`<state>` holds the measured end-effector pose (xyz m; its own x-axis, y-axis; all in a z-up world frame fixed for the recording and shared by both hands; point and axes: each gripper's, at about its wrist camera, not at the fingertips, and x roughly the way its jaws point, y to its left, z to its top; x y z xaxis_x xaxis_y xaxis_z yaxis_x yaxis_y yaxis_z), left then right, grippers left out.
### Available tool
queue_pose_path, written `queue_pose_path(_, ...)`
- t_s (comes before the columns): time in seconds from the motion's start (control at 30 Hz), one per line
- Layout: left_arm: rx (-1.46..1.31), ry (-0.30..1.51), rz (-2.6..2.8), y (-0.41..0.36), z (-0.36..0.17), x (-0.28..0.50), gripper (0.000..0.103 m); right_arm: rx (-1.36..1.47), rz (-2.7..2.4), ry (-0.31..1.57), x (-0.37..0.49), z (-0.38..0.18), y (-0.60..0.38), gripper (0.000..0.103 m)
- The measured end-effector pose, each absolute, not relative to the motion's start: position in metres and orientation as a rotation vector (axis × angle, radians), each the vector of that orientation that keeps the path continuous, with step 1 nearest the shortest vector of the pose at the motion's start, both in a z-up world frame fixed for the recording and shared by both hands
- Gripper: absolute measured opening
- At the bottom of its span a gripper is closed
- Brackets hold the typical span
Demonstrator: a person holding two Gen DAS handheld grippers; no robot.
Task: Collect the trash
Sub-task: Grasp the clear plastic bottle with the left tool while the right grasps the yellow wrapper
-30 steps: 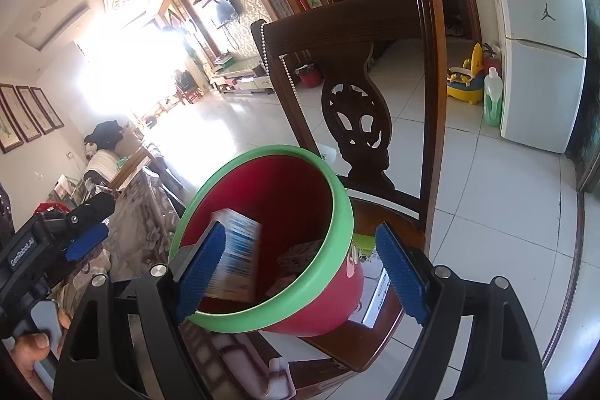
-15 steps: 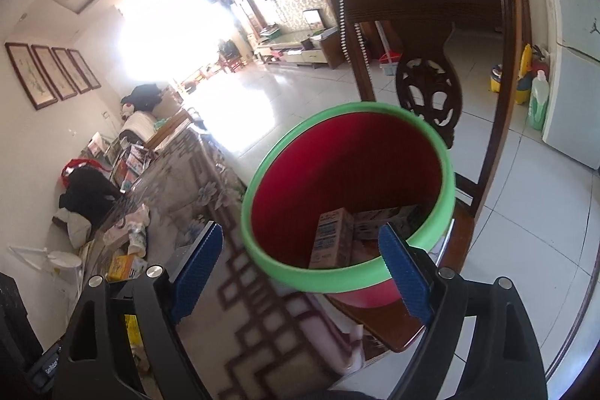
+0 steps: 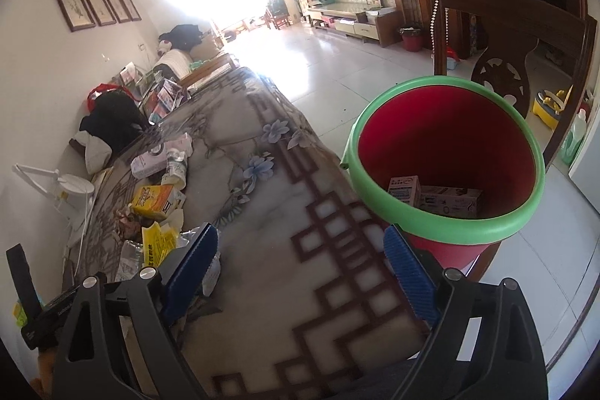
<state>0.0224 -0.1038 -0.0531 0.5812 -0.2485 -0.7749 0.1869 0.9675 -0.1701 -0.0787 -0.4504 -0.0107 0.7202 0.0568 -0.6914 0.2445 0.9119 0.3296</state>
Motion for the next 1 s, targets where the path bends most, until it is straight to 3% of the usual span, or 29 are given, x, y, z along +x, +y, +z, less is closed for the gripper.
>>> queue_pose_path(0.17,-0.072,0.953,-0.298,-0.104,-0.073,0.04,0.075,0.369,-0.08,0.801,-0.071,-0.013,-0.424,0.087)
queue_pose_path(0.2,-0.077,0.958,-0.309,-0.106,-0.077,0.043,0.067,0.354,-0.072,0.808,-0.069,-0.013,-0.418,0.087)
queue_pose_path(0.27,-0.09,0.994,-0.321,-0.109,-0.09,0.052,0.063,0.332,-0.064,0.815,-0.067,-0.013,-0.412,0.087)
queue_pose_path(1.0,-0.287,1.021,-0.248,-0.074,-0.108,0.051,0.059,0.213,0.083,0.938,-0.036,-0.035,-0.339,0.087)
